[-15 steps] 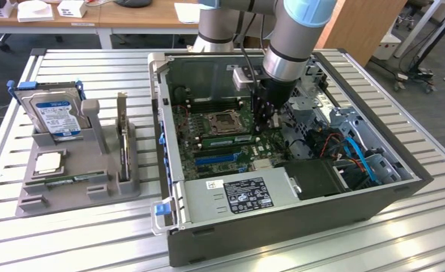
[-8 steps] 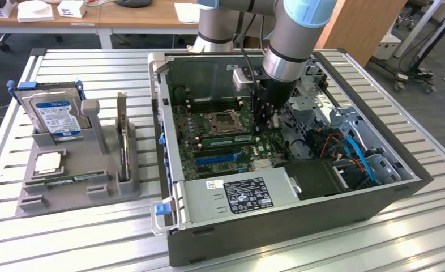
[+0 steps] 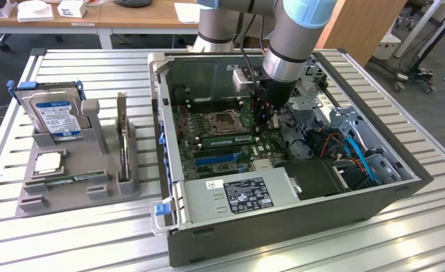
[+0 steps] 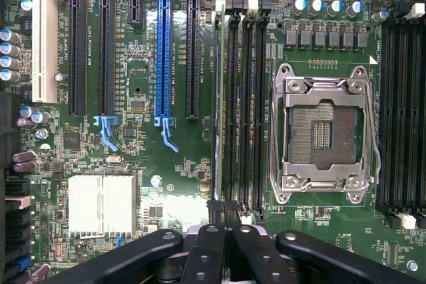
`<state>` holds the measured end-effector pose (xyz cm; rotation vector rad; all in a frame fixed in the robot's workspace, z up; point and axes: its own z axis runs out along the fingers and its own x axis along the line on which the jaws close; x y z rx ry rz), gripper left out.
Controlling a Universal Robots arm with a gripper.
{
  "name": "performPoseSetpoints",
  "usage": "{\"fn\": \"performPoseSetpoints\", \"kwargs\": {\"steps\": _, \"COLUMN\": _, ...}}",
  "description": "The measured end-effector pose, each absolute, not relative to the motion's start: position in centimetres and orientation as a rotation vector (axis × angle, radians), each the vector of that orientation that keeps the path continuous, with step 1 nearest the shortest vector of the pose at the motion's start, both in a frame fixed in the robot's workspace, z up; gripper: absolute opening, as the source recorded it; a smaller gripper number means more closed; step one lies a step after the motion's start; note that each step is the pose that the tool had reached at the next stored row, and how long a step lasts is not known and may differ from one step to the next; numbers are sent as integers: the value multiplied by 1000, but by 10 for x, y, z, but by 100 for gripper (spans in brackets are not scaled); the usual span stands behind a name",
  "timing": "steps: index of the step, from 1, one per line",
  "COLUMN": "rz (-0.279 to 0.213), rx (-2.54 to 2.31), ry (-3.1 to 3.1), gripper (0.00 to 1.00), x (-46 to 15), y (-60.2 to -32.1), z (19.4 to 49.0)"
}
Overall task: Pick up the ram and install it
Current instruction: 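Press down the ram until it locks into place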
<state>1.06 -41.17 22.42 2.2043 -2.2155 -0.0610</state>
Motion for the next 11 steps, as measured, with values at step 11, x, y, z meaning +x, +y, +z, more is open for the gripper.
{"fn": "performPoseSetpoints", "kwargs": {"steps": 11, "rz": -61, "rx": 2204, "ry": -2215, "gripper": 10, "x": 11, "y": -412, "z": 223}}
